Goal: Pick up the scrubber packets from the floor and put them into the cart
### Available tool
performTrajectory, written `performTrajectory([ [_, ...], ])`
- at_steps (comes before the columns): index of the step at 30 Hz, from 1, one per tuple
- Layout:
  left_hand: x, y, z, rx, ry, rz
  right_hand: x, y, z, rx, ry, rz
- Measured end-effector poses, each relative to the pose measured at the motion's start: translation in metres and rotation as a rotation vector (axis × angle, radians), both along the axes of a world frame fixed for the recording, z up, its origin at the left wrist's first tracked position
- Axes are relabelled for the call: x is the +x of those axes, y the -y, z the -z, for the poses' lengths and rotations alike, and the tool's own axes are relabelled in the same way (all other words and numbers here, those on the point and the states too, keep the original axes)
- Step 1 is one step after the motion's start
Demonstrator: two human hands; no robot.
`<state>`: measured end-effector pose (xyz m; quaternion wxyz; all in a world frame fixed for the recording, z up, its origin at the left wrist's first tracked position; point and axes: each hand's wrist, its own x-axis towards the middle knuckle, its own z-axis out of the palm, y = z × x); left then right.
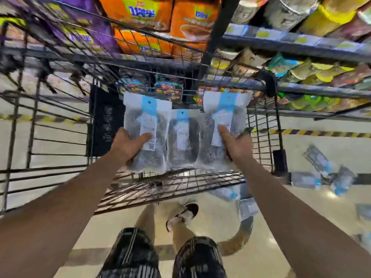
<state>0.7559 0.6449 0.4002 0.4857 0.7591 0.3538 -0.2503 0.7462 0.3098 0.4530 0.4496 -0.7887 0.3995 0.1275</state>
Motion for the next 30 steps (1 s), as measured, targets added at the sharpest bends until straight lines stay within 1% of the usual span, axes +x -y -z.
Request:
performTrajectory([
  [2,0.004,-0.002,0.039,0.021,-0.060,-0.013,0.010,0.003,0.031,-0.072,-0.075,-0.071],
  [3,0.005,0.002,0.051,0.033,-0.059,-0.009,0.013,0.007,0.048,-0.094,-0.096,-0.089],
  [5,0.002,0.007,0.082,0.062,-0.071,-0.004,0.015,0.012,0.077,-0.101,-0.143,-0.113],
  [7,-0.003,0.013,0.101,0.058,-0.083,-0.042,0.017,0.021,0.112,-0.091,-0.158,-0.113],
  [10,-0.010,0.017,0.129,-0.022,-0.027,-0.130,0.022,0.027,0.133,-0.051,-0.143,-0.048],
  [11,-0.013,0.016,0.137,0.004,-0.018,-0.125,0.023,0.027,0.131,-0.045,-0.133,-0.070],
  [13,-0.019,0.014,0.140,0.087,0.041,-0.093,0.021,0.032,0.129,-0.058,-0.112,-0.194],
  [15,-0.024,0.016,0.128,0.085,0.057,-0.022,0.017,0.035,0.127,-0.082,-0.140,-0.292],
  [17,-0.026,0.019,0.121,0.147,-0.014,0.116,0.018,0.031,0.126,-0.146,-0.179,-0.325],
  [19,-0.022,0.024,0.113,0.177,-0.080,0.195,0.022,0.027,0.125,-0.234,-0.221,-0.407],
  [21,-0.014,0.026,0.110,0.204,-0.101,0.265,0.024,0.024,0.124,-0.242,-0.233,-0.422],
  [24,-0.006,0.027,0.104,0.231,-0.158,0.302,0.027,0.019,0.118,-0.268,-0.299,-0.470],
  [27,-0.004,0.027,0.090,0.256,-0.207,0.355,0.031,0.009,0.103,-0.347,-0.366,-0.531],
  [30,-0.001,0.030,0.059,0.231,-0.214,0.432,0.034,-0.007,0.066,-0.464,-0.403,-0.701],
])
